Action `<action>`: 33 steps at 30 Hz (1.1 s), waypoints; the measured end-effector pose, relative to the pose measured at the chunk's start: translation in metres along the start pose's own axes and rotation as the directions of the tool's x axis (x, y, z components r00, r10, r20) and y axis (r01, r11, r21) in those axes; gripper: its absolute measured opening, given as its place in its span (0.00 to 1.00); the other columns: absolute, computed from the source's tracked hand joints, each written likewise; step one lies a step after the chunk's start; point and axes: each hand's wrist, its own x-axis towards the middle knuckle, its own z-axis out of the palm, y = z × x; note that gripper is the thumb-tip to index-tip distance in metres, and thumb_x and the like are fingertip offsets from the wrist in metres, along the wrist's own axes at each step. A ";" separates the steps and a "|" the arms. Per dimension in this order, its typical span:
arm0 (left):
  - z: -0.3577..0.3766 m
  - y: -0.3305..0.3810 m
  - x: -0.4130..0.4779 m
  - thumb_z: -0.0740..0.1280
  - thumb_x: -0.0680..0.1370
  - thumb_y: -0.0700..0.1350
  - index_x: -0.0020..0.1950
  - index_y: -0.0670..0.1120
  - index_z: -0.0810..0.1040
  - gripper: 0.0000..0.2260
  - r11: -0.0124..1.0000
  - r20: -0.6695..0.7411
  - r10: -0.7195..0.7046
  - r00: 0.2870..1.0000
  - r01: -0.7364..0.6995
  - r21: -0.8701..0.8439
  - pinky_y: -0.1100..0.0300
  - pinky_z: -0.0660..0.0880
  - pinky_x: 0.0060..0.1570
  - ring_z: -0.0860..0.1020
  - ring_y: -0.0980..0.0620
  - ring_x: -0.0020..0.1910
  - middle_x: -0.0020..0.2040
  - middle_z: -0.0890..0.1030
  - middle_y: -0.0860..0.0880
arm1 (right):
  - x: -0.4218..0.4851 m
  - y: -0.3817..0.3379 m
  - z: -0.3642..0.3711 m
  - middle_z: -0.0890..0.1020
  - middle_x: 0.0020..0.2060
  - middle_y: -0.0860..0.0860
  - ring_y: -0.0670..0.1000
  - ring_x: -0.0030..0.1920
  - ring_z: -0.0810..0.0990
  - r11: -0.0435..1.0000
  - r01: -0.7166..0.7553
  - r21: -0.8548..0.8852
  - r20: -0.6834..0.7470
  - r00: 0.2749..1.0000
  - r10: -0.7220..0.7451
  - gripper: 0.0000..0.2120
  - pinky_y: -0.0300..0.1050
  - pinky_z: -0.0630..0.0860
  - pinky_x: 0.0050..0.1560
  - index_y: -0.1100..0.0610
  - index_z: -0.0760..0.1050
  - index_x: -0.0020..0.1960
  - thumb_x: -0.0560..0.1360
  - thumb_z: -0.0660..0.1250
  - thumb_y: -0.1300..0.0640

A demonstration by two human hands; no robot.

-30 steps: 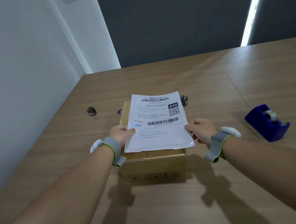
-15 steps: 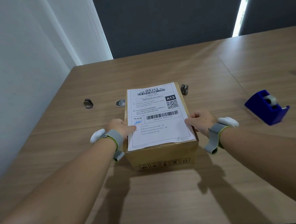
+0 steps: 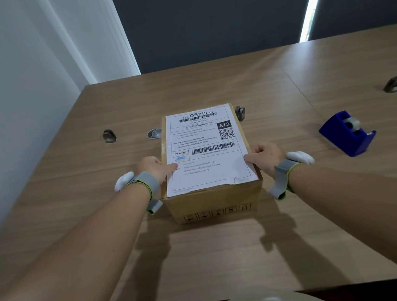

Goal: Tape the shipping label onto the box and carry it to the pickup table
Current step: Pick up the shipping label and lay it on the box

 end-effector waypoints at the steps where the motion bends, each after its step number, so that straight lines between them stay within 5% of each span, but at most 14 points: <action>1: 0.001 0.000 0.000 0.74 0.71 0.51 0.33 0.46 0.66 0.19 1.000 0.009 0.002 1.000 -0.002 -0.008 0.60 0.71 0.33 0.71 0.49 0.28 0.30 0.76 0.45 | -0.001 0.002 -0.001 0.72 0.29 0.50 0.51 0.32 0.68 1.000 0.001 -0.005 -0.002 1.000 -0.001 0.10 0.40 0.65 0.29 0.54 0.66 0.32 0.66 0.67 0.62; 5: 0.001 0.003 -0.005 0.72 0.73 0.53 0.35 0.46 0.65 0.19 0.994 -0.083 0.052 0.995 -0.044 0.101 0.59 0.63 0.30 0.67 0.50 0.30 0.32 0.71 0.48 | -0.002 0.002 0.003 0.74 0.34 0.51 0.52 0.36 0.70 0.996 0.077 -0.045 -0.113 0.990 -0.081 0.05 0.43 0.68 0.35 0.55 0.70 0.38 0.69 0.66 0.57; 7: 0.004 0.008 -0.011 0.69 0.75 0.56 0.38 0.46 0.68 0.17 0.953 -0.216 0.228 0.949 -0.172 0.249 0.57 0.63 0.31 0.71 0.47 0.34 0.35 0.71 0.49 | -0.001 -0.001 0.003 0.78 0.40 0.52 0.53 0.40 0.74 0.975 0.175 -0.137 -0.177 0.964 -0.198 0.05 0.46 0.71 0.41 0.56 0.73 0.44 0.71 0.64 0.55; 9: 0.015 0.012 -0.017 0.66 0.75 0.60 0.46 0.47 0.75 0.16 0.861 -0.234 0.453 0.860 -0.355 0.363 0.55 0.70 0.43 0.75 0.44 0.48 0.47 0.75 0.48 | 0.001 -0.003 0.005 0.79 0.53 0.53 0.55 0.52 0.76 0.883 0.336 -0.328 -0.104 0.916 -0.387 0.13 0.48 0.72 0.53 0.55 0.76 0.56 0.74 0.64 0.52; 12: 0.036 0.008 -0.022 0.59 0.73 0.68 0.71 0.55 0.68 0.30 0.698 0.062 0.590 0.805 -0.546 0.463 0.46 0.60 0.69 0.62 0.45 0.74 0.74 0.65 0.50 | 0.003 -0.001 0.011 0.66 0.74 0.51 0.56 0.72 0.64 0.650 0.513 -0.561 0.106 0.823 -0.558 0.30 0.52 0.63 0.69 0.51 0.67 0.72 0.72 0.58 0.41; 15: 0.051 -0.003 -0.021 0.49 0.73 0.72 0.78 0.57 0.51 0.37 0.626 0.230 0.542 0.808 -0.571 0.531 0.42 0.44 0.75 0.45 0.47 0.79 0.80 0.46 0.52 | 0.011 0.011 0.013 0.49 0.79 0.48 0.58 0.78 0.50 0.502 0.531 -0.683 0.361 0.843 -0.400 0.35 0.61 0.55 0.73 0.47 0.52 0.77 0.74 0.49 0.34; 27: 0.054 -0.009 -0.024 0.47 0.76 0.70 0.79 0.57 0.47 0.35 0.629 0.226 0.534 0.815 -0.561 0.538 0.43 0.43 0.75 0.43 0.49 0.79 0.80 0.43 0.53 | 0.014 0.018 0.013 0.45 0.79 0.45 0.58 0.78 0.45 0.596 0.523 -0.609 0.376 0.852 -0.363 0.35 0.62 0.50 0.74 0.44 0.46 0.78 0.75 0.50 0.34; 33: 0.042 0.023 -0.025 0.38 0.66 0.76 0.74 0.58 0.64 0.43 0.635 0.136 0.577 0.805 -0.547 0.546 0.38 0.40 0.72 0.54 0.49 0.78 0.77 0.61 0.55 | 0.021 0.030 -0.027 0.48 0.78 0.47 0.53 0.78 0.45 0.885 0.442 -0.146 0.068 0.897 -0.437 0.31 0.57 0.49 0.77 0.48 0.45 0.78 0.80 0.53 0.43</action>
